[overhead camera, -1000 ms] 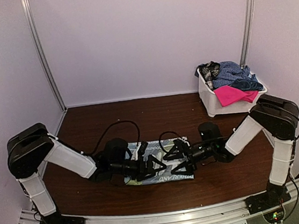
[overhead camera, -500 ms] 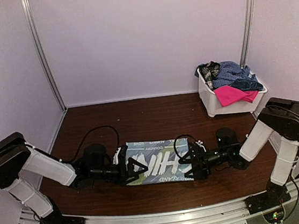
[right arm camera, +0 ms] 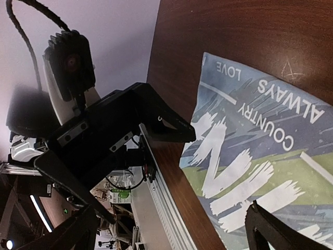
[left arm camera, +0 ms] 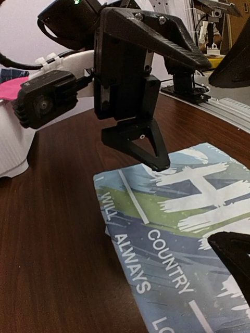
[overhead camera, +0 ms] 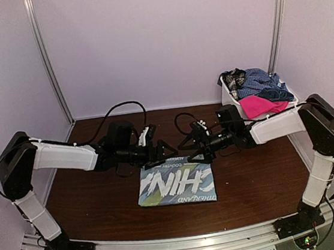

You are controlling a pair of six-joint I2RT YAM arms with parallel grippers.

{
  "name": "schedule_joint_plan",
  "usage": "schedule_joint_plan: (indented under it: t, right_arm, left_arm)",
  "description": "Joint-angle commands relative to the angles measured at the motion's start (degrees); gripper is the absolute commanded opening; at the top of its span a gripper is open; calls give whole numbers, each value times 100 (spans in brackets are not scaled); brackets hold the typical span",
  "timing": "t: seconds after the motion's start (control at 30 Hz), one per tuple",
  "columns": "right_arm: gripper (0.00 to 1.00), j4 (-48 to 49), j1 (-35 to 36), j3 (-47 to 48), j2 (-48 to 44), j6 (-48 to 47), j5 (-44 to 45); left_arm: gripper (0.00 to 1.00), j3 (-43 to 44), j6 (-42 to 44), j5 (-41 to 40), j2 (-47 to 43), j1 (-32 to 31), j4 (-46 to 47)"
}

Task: Fold and stack the mixed laundry pile
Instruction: Smooth out the square-folded T-shirt at the center of the board.

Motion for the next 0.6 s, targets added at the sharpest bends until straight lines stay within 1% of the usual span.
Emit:
schedule_joint_plan:
  t: [0.0,0.13,0.3,0.4,0.47,0.57]
  right_arm:
    - [100,-18,-75,660,917,-88,27]
    - [100,58,-299,947,1526,-174,31]
    - [100,240,-774,684,1808,-228,-8]
    - [98,175,-965,535,1735,-309,-58]
    - [98,72,-1049,482,1487,-334,-95]
    - [98,-503,-1121,515,909,-596,-36]
  left_arm:
    - [98,344,287,203,808,318,137]
    - [98,251,238,185,1148,704,442]
    - [98,-55,307,188,1246,1137,476]
    - [98,-245,414,190,1098,1333,395]
    - [98,-308,588,142,841,1410,238]
    - [98,-157,1456,-282,154,1369,-510]
